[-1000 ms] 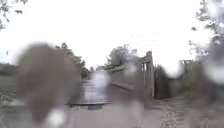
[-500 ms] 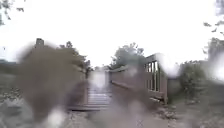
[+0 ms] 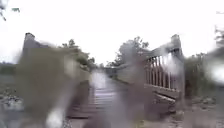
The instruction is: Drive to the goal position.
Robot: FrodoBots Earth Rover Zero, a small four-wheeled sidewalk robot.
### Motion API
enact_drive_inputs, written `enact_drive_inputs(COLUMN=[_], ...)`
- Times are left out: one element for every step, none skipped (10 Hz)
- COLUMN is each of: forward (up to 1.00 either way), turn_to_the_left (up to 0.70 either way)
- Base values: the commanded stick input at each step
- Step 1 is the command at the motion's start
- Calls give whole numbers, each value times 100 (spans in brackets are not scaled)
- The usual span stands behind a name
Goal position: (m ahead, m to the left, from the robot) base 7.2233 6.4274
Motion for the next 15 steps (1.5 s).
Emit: enact_drive_inputs(forward=[70, 70, 70, 70, 70, 70, 70, 70, 70, 70, 70, 70, 70, 70, 70], turn_to_the_left=[0, 0, 0, 0, 0, 0, 0, 0, 0, 0, 0, 0, 0, 0, 0])
